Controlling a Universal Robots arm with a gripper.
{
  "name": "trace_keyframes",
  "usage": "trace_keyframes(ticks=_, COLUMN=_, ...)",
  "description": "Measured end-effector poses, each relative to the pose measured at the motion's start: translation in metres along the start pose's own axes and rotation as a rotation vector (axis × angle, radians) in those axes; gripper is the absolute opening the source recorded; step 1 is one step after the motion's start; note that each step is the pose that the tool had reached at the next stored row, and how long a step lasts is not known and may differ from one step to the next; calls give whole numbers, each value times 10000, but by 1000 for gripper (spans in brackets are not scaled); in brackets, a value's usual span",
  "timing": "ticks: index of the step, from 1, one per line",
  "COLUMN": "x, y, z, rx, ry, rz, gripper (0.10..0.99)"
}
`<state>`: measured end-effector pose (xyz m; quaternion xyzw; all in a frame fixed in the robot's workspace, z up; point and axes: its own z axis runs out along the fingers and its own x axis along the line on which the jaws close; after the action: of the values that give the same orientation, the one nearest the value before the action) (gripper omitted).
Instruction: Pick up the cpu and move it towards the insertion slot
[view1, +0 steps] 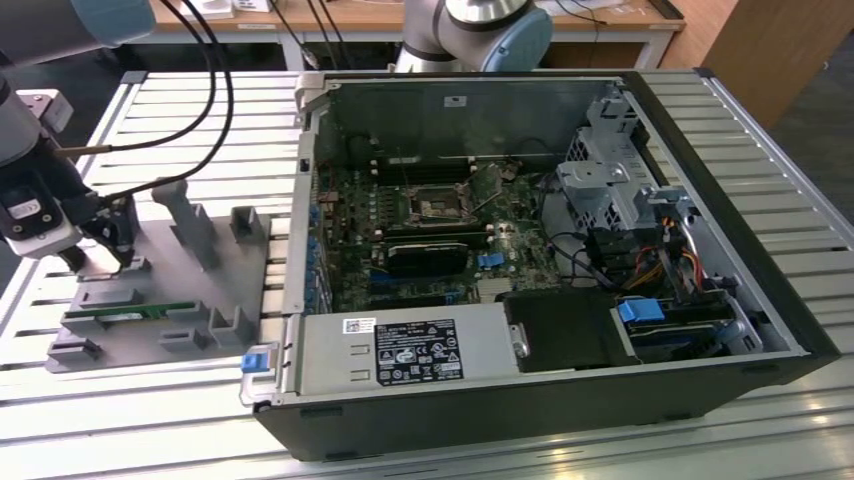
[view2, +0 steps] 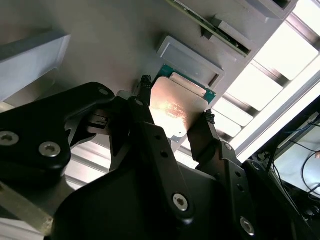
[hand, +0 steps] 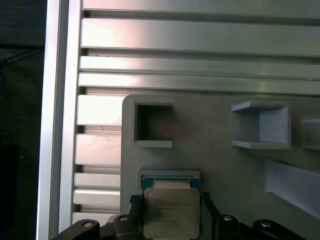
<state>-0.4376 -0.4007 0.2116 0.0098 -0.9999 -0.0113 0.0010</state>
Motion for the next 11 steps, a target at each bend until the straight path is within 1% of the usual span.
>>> trace_keyframes(ticks=11, x=-1, y=17, z=-58, rx=0, ry=-3, rz=0, gripper=541)
